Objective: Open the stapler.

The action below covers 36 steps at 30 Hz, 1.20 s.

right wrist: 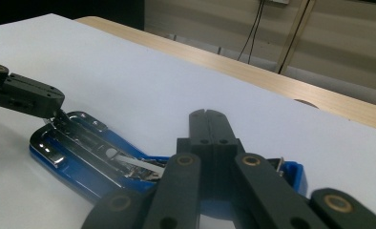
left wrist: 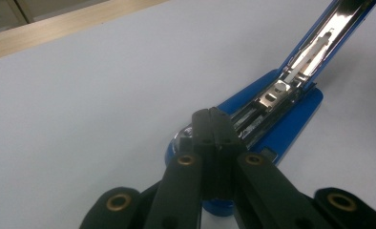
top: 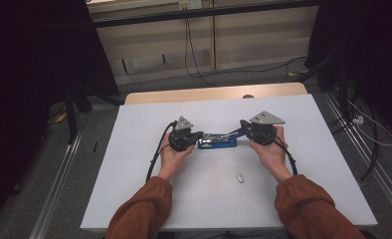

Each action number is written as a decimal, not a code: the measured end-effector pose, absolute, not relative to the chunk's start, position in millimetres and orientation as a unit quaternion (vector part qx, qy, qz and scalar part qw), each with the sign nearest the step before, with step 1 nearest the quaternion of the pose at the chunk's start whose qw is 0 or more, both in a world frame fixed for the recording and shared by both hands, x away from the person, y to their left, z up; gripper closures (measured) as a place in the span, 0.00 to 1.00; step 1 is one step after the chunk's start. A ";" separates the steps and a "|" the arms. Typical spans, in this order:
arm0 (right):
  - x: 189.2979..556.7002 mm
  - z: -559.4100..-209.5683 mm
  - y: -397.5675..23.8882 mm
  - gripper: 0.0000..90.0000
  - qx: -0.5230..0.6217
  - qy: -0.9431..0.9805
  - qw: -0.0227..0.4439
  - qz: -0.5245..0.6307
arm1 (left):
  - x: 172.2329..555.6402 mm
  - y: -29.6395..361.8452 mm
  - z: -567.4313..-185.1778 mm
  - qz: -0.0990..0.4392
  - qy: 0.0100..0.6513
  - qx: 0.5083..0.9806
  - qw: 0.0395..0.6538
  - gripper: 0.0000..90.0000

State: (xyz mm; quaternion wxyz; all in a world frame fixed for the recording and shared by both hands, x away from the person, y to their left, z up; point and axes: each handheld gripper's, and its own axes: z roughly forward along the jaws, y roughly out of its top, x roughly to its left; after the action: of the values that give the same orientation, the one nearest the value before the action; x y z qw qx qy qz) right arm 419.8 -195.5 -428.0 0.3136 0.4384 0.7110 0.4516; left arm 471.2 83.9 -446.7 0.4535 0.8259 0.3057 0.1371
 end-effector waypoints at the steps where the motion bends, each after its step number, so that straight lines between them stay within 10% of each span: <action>1: 419.3 -428.6 -196.5 1.00 0.437 0.712 0.313 0.452 | 471.3 83.9 -446.6 0.137 0.306 0.826 0.453 1.00; 36: 418.0 -448.4 -216.5 1.00 0.446 0.727 0.290 0.433 | 470.5 82.8 -446.2 0.144 0.304 0.828 0.449 1.00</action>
State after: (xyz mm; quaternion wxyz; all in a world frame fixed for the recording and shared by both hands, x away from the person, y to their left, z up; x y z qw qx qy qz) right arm 418.0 -216.5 -448.4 0.2901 0.4460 0.7274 0.4334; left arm 470.5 82.8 -446.2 0.4494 0.8277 0.3036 0.1441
